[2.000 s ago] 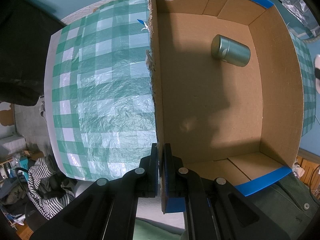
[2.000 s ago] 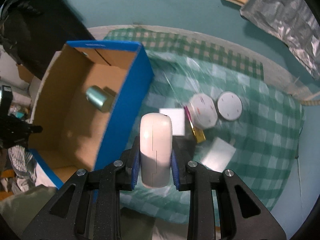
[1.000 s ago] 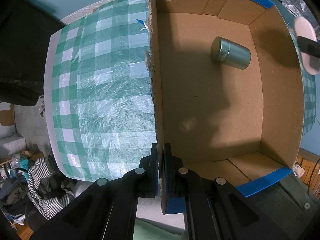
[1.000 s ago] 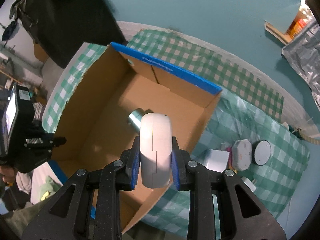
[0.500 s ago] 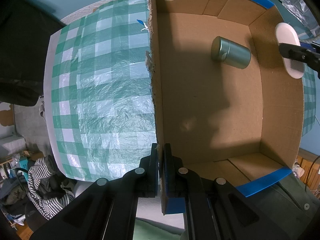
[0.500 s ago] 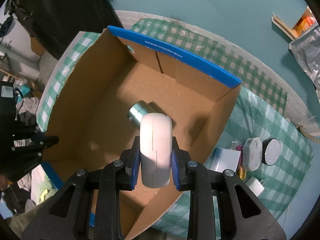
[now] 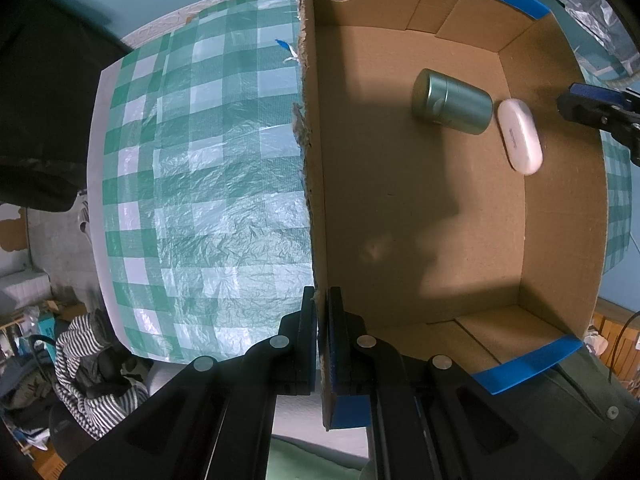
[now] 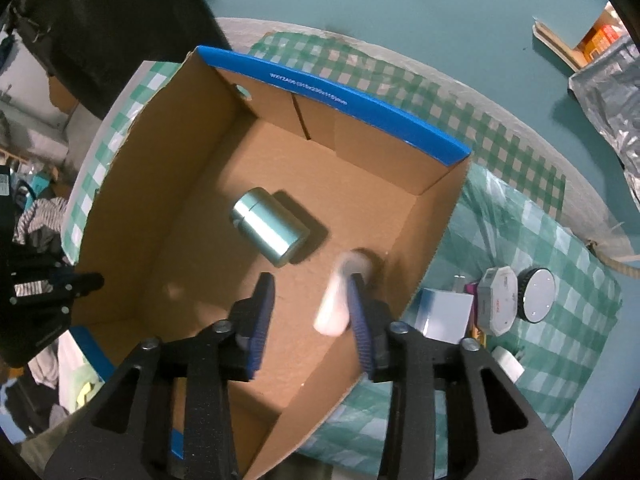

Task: Organize rigid objects
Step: 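Withdraw the right gripper from the box toward the white charger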

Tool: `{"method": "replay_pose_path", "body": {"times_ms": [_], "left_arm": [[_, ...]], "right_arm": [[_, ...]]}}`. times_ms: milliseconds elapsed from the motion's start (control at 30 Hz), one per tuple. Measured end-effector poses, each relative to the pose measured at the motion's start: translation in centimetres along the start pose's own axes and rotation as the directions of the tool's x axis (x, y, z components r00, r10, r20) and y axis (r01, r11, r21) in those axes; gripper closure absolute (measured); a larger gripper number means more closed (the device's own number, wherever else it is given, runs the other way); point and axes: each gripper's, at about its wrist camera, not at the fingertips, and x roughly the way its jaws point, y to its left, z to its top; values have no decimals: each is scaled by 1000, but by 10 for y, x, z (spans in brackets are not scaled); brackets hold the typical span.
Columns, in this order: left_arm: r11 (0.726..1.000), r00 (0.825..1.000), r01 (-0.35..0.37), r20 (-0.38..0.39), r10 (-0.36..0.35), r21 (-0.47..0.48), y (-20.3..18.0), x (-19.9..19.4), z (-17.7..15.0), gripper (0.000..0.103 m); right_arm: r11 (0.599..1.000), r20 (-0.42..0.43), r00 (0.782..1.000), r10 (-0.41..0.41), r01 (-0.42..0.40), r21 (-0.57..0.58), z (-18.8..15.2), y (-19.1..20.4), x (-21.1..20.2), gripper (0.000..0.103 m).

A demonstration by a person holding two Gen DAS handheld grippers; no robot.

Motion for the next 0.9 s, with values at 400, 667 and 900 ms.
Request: {"method": "replay_pose_path", "body": {"times_ms": [400,667,900], "left_arm": [[1000,1000,-7,-2,7,5,0,1,1,98],[1000,1000,-11,-2,11,8,-1,1,0,98],[1000,1000,-11,-1,11,8,-1,1,0,98]], "right_arm": [[1000,51,999,1,-2,31,-8,-6,-26,48],[995,87,996,-4,-5,103,-18,-25,-49,48],[985,100,995,-25,8,171,-32,-48,-61,48]]}}
